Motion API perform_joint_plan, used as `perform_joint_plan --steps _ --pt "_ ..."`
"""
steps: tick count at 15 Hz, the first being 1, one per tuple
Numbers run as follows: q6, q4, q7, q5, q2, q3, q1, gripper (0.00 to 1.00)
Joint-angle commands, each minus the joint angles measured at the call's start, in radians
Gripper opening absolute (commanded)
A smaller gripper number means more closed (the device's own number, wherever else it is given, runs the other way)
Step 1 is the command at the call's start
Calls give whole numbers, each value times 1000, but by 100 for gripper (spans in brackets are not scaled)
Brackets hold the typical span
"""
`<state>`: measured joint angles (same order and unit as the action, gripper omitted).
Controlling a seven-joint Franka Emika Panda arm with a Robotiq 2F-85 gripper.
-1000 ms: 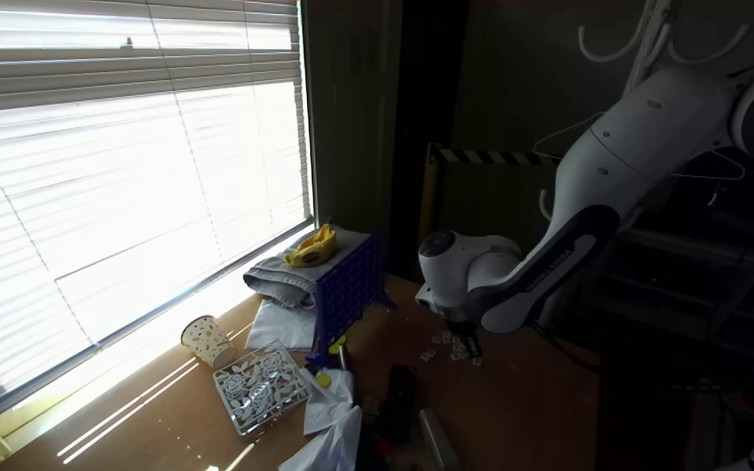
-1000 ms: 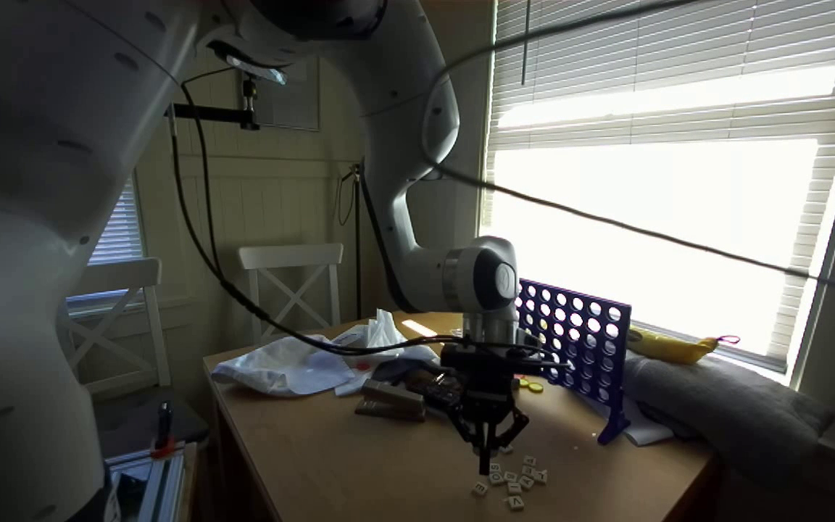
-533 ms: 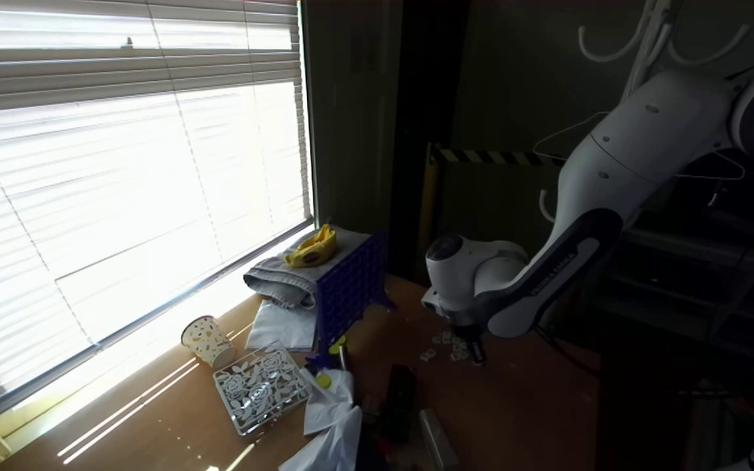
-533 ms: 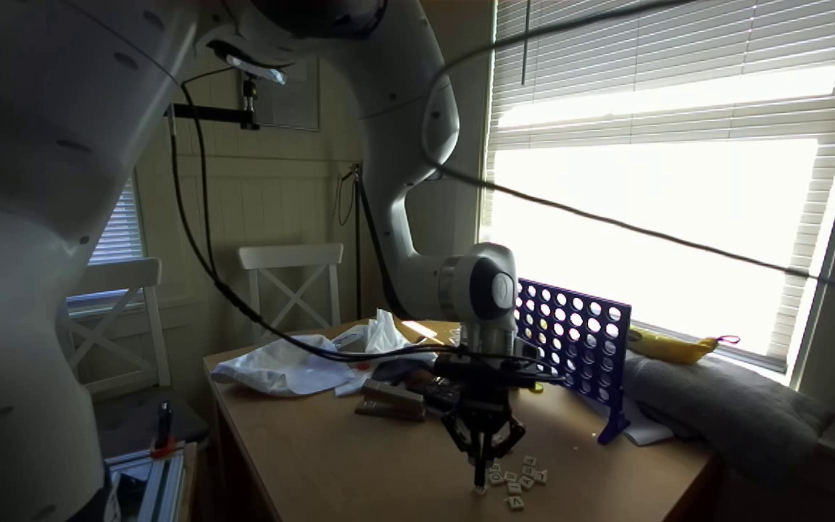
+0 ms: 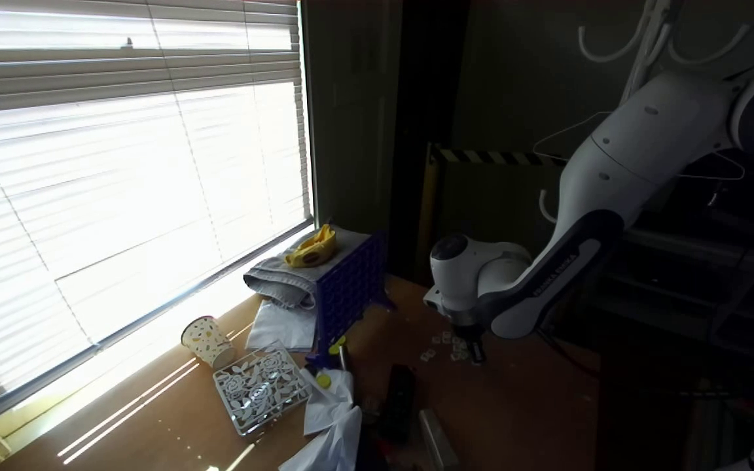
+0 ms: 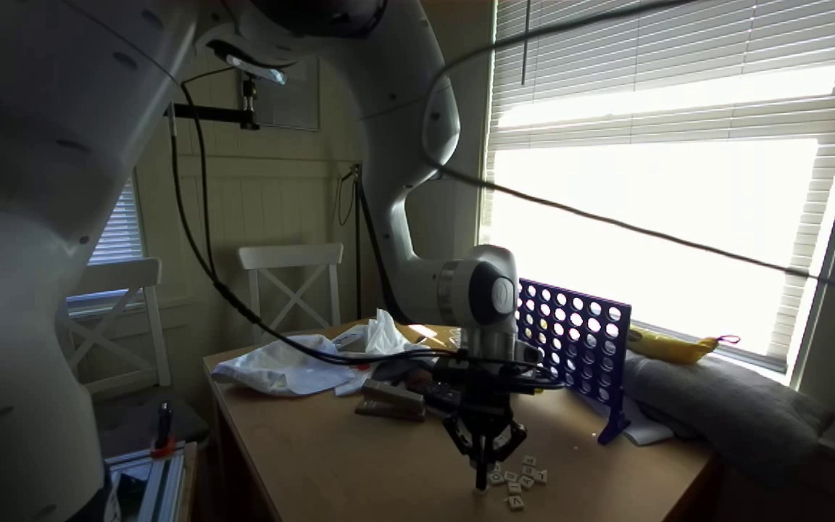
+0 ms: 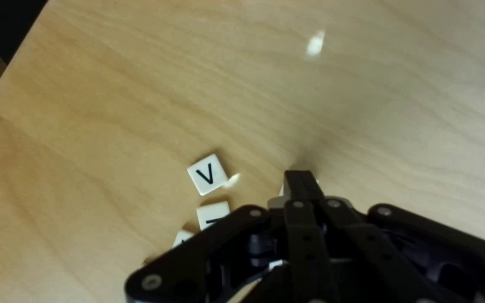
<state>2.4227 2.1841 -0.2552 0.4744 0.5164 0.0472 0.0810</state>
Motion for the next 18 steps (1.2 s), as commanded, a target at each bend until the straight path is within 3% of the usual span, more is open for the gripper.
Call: perform_joint_plan --steps 1,18 --pt "42 24 4 -30 -7 1 -6 0" --pt "7 -35 -12 -28 25 10 25 0"
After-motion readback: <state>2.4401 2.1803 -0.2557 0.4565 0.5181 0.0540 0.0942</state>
